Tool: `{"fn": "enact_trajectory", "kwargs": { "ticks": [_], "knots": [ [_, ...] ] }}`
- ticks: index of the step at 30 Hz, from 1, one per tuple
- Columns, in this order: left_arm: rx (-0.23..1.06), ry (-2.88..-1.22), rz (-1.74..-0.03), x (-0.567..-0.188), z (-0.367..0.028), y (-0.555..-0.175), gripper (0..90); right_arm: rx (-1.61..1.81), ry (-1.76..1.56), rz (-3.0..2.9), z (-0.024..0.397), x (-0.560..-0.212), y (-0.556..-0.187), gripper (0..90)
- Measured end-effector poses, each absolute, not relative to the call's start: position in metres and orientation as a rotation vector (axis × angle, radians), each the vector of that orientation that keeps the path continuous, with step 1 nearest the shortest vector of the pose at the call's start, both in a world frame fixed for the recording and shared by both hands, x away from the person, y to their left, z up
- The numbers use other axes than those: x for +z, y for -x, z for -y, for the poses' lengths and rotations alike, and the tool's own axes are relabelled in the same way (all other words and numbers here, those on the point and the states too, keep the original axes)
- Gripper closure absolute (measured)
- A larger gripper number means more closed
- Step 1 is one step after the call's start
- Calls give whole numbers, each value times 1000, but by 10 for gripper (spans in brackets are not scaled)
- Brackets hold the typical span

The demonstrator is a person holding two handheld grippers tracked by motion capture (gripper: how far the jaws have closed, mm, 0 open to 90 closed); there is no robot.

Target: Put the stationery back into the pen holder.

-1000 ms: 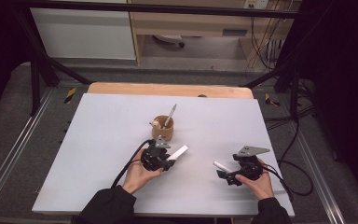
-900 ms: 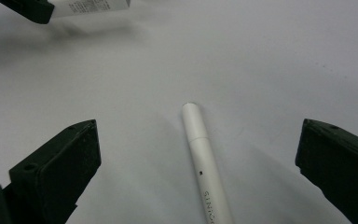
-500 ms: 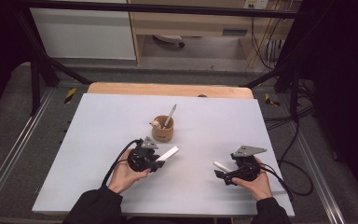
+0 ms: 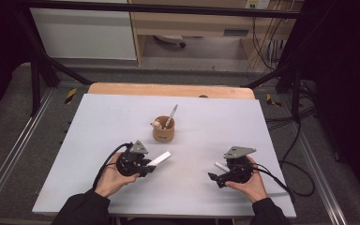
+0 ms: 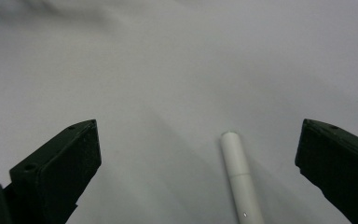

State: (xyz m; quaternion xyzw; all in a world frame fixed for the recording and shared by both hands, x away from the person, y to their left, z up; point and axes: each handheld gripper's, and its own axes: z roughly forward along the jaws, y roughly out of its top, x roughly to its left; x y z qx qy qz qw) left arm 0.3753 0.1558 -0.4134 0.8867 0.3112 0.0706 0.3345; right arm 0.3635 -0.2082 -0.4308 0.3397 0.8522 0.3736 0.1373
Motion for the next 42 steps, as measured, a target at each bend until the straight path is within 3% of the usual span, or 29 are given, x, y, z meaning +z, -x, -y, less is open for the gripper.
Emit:
{"fn": "enact_trajectory", "kwargs": {
  "ticks": [15, 42],
  "knots": [
    [179, -2352, -772, -408, -165, -375, 666, 982, -791, -2533, 159, -419, -362, 14],
    [117, -2467, -644, -392, -131, -383, 666, 842, -403, -2540, 110, -401, -355, 44]
  ]
}}
